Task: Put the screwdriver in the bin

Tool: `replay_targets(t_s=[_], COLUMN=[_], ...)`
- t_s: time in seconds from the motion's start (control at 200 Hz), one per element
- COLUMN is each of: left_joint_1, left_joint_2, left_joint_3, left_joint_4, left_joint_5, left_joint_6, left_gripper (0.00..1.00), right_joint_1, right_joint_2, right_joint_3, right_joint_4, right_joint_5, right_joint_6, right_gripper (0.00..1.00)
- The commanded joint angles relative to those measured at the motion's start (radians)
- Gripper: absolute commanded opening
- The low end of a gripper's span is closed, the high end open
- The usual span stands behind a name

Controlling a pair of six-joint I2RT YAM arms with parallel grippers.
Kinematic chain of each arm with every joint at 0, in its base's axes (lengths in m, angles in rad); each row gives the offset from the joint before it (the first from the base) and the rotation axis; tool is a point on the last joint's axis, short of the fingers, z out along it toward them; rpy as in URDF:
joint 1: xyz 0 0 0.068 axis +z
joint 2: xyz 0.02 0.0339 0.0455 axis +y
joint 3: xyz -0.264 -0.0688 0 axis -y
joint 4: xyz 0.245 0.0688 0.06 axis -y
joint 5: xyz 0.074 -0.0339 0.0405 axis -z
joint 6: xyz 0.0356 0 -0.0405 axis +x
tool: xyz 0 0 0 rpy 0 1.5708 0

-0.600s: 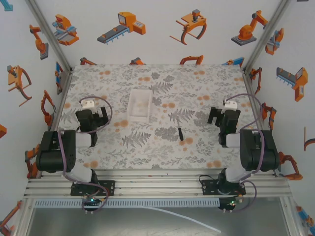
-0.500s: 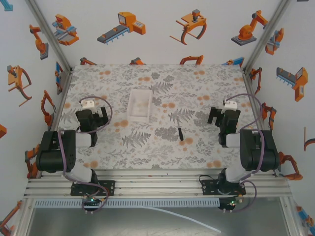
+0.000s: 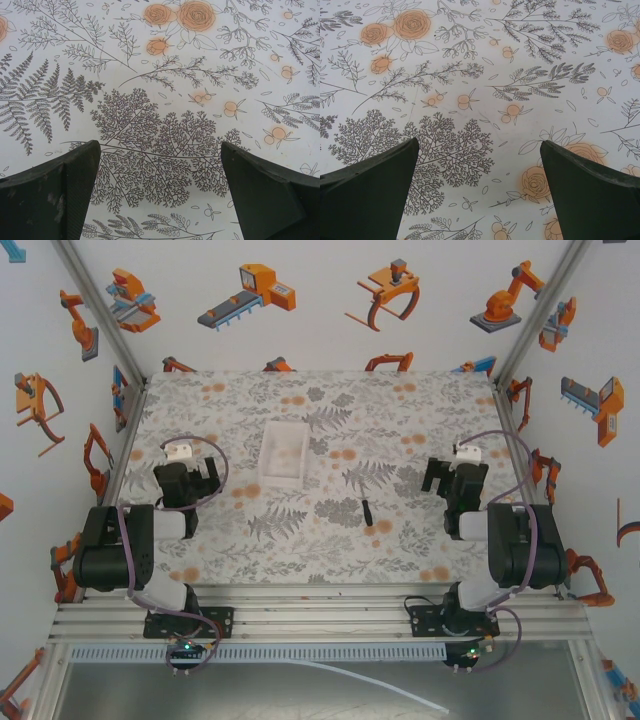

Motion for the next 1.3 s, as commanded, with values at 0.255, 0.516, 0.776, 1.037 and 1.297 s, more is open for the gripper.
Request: replay_targets(t_s=[0.255,0.516,0.776,1.037,1.297], left_joint_1=[0.001,0.001,0.005,-0.004,-0.012], left_joint_2=[0.001,0.000,-0.005,-0.125,-0.261], left_joint_3=[0.016,0.018,0.023,0.170,0.400], left_joint_4=[0.011,0.011,-0.007,-0.362,-0.891], left_joint_5=[0.001,0.001,0.037,0.004,0.042], left_joint_6=[0.014,0.014,0.023,0.020,0.052], left_gripper=[0.97,0.97,0.97,0.97,0.97], right_joint_1=[-0.001,-0.002,-0.008,-0.008,-0.003], right_joint_2=[-0.002,-0.002,-0.002,-0.039,-0.273], right_joint_3=[0.012,0.013,0.019,0.030,0.098], right_joint_4=[0.014,0.014,0.003,-0.048,-0.364], right_joint_5=[-0.009,-0.011,-0.020,0.029,0.175], right_joint_6=[-0.009,-0.007,-0.001,0.015,0.093], right_gripper=[0.99,0.99,0.99,0.99,0.99])
